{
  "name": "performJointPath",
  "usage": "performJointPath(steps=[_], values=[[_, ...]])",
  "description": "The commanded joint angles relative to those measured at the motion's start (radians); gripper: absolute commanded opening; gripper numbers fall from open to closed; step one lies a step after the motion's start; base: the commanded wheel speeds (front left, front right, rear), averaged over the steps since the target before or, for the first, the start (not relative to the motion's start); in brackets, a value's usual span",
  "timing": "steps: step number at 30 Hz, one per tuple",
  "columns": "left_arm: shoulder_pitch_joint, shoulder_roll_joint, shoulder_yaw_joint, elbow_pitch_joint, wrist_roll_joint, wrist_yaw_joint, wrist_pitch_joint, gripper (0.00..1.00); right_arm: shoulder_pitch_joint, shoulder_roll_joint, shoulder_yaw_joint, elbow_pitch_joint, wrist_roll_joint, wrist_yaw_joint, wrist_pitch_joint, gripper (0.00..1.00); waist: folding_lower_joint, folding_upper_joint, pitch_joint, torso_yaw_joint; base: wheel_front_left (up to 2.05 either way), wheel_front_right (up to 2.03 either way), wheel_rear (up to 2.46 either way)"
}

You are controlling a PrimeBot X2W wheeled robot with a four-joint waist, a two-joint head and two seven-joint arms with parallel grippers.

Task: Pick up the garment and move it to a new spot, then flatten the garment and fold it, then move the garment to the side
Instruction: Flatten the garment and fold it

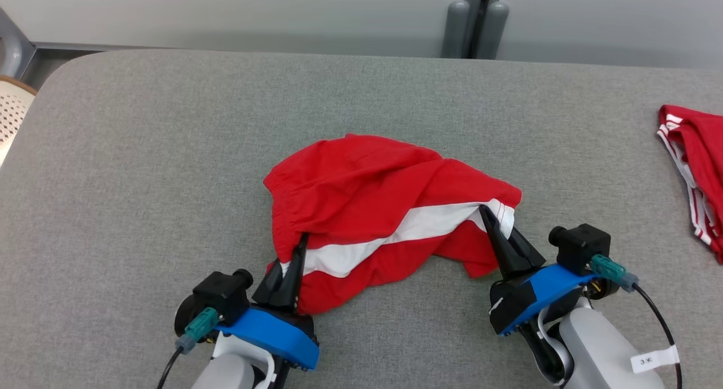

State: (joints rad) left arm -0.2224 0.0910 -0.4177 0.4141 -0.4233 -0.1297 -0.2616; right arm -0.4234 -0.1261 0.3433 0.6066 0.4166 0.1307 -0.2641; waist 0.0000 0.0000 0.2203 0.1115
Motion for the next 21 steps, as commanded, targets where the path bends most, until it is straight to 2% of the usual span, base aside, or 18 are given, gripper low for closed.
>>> performJointPath(steps=[1,9,13,17,21], values=[[0.006,0.013,0.011,-0.021,-0.010,-0.001,-0.004,0.00,0.031,-0.017,0.005,-0.045,0.000,0.000,0.000,0.00,0.0000,0.0000,-0.021,-0.018,0.00,0.00,0.00],[-0.038,0.072,0.033,-0.140,-0.039,-0.001,-0.004,0.00,0.124,-0.104,0.023,-0.278,-0.014,0.000,0.000,0.00,0.0000,0.0000,-0.075,-0.065,0.00,0.00,0.00],[-0.098,0.103,0.021,-0.192,-0.056,-0.001,0.026,0.00,0.117,-0.142,0.018,-0.348,-0.005,0.000,0.000,0.00,0.0000,0.0000,-0.083,-0.087,0.00,0.00,0.00],[-0.207,0.134,-0.022,-0.227,-0.078,-0.001,0.079,0.00,0.044,-0.170,0.005,-0.368,0.009,0.000,0.011,0.00,0.0000,0.0000,-0.070,-0.108,0.00,0.00,0.00],[-0.392,0.169,-0.065,-0.205,-0.136,-0.001,0.135,0.00,-0.114,-0.187,-0.002,-0.344,0.020,0.000,0.043,0.00,0.0000,0.0000,-0.018,-0.132,0.00,0.00,0.00]])
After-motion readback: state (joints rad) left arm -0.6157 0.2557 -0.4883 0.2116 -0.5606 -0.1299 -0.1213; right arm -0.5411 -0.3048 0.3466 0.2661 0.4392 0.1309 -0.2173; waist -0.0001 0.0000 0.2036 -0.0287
